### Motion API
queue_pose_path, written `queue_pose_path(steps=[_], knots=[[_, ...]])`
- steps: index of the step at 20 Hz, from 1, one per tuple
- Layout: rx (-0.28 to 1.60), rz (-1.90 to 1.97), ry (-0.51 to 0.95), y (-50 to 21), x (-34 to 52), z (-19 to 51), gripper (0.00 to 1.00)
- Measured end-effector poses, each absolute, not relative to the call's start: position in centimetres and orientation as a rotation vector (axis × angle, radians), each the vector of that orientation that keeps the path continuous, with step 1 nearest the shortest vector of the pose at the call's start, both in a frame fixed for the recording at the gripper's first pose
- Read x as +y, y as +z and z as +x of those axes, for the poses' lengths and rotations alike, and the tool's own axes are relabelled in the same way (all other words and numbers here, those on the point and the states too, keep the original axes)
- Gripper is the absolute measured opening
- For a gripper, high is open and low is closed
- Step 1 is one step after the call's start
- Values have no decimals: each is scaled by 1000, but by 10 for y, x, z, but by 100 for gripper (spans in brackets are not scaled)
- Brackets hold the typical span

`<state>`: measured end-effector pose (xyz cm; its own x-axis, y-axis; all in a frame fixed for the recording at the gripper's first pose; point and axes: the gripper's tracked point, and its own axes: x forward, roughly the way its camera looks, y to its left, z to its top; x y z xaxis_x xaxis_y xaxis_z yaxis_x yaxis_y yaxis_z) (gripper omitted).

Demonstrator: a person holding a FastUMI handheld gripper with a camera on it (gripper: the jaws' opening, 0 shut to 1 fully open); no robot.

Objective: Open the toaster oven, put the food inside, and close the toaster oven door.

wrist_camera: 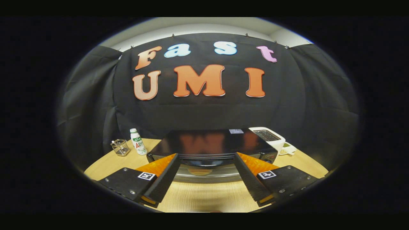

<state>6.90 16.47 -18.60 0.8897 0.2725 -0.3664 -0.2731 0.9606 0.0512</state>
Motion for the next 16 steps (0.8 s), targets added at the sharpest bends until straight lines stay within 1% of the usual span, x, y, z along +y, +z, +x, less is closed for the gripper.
queue_pose_path(steps=[4,9,12,16], knots=[[284,-23,266,-126,146,51,100],[221,-25,227,-73,111,19,100],[191,-22,193,-54,86,0,100],[172,-39,156,-47,56,-20,100]])
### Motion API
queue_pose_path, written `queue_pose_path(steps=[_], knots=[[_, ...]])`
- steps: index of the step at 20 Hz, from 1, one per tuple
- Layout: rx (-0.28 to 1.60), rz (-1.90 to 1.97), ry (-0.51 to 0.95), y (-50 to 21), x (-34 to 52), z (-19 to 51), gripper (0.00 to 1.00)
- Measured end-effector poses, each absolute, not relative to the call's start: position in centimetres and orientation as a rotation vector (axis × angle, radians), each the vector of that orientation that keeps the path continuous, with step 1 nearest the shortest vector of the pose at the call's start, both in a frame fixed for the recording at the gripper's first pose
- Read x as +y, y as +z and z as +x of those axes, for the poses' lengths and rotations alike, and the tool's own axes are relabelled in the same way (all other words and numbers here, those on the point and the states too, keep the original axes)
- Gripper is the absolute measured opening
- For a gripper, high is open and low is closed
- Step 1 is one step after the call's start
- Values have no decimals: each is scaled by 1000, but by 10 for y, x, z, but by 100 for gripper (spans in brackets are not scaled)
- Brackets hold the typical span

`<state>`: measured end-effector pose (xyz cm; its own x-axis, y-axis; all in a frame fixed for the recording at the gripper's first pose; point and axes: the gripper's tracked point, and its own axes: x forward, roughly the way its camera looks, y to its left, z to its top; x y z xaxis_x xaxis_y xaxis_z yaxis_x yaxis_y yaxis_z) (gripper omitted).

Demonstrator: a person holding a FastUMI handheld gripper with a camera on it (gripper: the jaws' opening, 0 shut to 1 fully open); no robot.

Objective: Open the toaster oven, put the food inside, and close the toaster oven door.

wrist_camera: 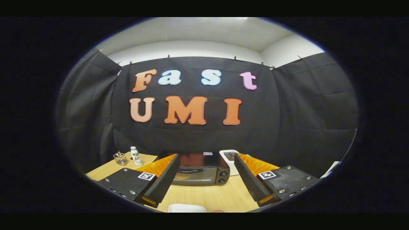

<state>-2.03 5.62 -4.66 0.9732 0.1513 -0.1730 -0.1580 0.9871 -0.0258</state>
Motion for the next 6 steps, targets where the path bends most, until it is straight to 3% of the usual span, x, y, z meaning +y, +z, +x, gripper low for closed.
queue_pose_path(steps=[6], knots=[[170,-15,136,-46,36,-29,100]])
